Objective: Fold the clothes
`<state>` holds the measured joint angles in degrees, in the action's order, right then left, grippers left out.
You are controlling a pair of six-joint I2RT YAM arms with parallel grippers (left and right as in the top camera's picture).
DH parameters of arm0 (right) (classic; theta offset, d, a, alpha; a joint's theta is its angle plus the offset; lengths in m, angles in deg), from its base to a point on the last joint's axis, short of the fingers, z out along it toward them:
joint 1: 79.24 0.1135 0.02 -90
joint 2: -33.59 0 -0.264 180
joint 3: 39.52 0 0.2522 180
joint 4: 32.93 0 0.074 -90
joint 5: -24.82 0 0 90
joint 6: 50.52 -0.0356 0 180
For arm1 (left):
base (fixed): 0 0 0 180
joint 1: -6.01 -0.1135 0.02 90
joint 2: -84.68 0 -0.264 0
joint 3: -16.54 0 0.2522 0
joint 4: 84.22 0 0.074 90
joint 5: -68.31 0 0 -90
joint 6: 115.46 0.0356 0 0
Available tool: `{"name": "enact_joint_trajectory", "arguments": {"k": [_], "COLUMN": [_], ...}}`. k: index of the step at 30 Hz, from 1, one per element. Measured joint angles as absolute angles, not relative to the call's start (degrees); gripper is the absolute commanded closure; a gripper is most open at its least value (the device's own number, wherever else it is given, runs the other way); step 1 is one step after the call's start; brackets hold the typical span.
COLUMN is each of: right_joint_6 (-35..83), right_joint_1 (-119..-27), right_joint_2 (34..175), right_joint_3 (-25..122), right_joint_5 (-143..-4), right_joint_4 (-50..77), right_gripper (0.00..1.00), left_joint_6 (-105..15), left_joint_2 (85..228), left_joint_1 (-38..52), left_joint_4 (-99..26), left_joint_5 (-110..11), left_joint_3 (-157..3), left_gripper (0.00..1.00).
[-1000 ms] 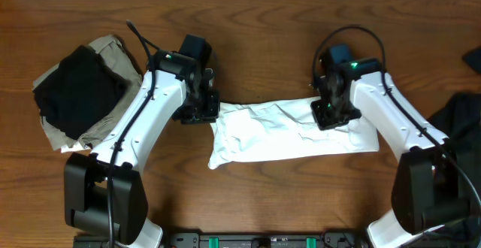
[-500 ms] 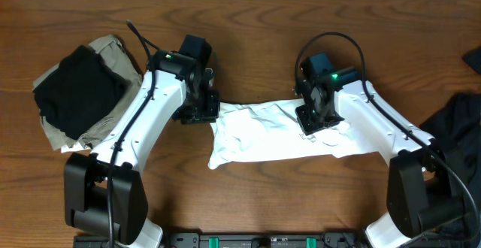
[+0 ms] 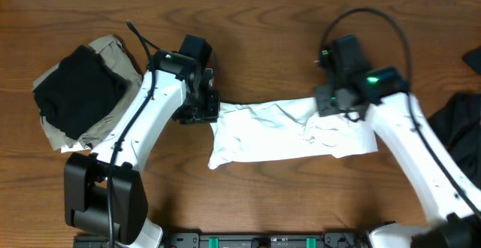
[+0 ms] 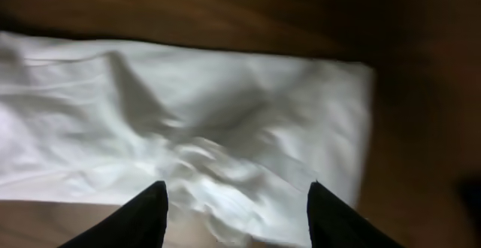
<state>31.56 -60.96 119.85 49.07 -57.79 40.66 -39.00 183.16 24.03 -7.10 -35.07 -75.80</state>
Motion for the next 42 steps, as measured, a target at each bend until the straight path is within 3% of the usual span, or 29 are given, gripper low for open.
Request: {"name": "enact_joint_trajectory", "arguments": {"k": [11, 28, 42], "right_joint_6": [27.42, 26.97, 26.92], "right_joint_1": [-75.69, -76.13, -74.38], "right_joint_2": [122.08, 122.26, 122.26], "right_joint_3": [41.36, 25.71, 25.23], "right_joint_5": [-55.58, -57.44, -72.01], "right_joint_4": [39.72, 21.10, 5.06], "right_gripper": [0.55, 0.53, 0.48], "left_joint_6": [-39.00, -39.00, -39.00], "left_joint_2": [183.16, 183.16, 183.16], "left_joint_1": [24.03, 24.03, 24.03], "left_joint_4": [-7.10, -7.15, -7.17], "left_joint_5": [-35.05, -35.05, -35.05], "left_joint_3": [-75.80, -75.80, -75.80], "left_gripper": [0.57, 0.57, 0.57]}}
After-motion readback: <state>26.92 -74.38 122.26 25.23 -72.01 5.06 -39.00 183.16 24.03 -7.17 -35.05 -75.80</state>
